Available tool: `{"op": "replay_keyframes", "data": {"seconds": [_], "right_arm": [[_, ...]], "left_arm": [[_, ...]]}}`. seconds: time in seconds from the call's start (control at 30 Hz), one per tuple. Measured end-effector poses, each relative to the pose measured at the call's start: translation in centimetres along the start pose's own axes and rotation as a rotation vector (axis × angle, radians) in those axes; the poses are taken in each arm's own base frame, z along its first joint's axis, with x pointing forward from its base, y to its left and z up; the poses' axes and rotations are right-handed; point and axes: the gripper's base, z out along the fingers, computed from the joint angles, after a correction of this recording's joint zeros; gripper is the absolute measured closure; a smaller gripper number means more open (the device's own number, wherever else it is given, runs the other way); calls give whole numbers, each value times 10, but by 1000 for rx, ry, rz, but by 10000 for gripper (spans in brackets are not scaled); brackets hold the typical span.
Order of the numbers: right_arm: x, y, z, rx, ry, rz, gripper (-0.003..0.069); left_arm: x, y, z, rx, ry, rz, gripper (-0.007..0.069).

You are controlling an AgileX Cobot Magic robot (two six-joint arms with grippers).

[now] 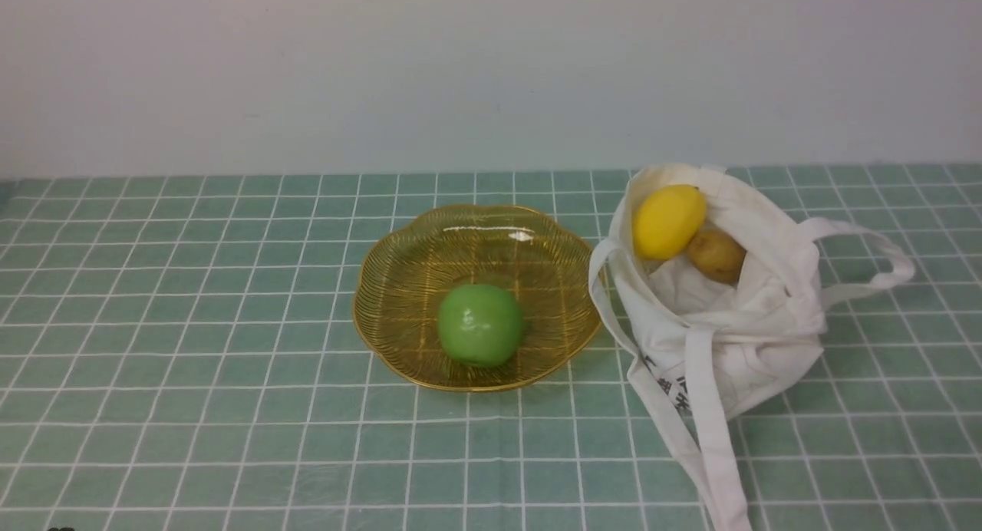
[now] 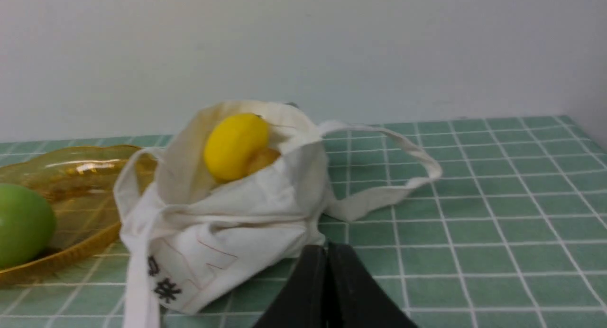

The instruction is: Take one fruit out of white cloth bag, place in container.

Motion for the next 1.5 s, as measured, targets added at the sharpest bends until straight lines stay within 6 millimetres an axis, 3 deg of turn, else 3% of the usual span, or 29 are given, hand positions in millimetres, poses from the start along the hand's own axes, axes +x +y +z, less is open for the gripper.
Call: {"op": "replay_keyframes", "data": {"seconds": [0.3, 1.5], "right_arm": [[11, -3, 1, 49, 63, 7, 673], [12, 4, 0, -72, 81, 25, 673]], "left_arm": [[0, 0, 0, 0, 0, 0, 632], [0, 0, 0, 0, 0, 0, 632]]}}
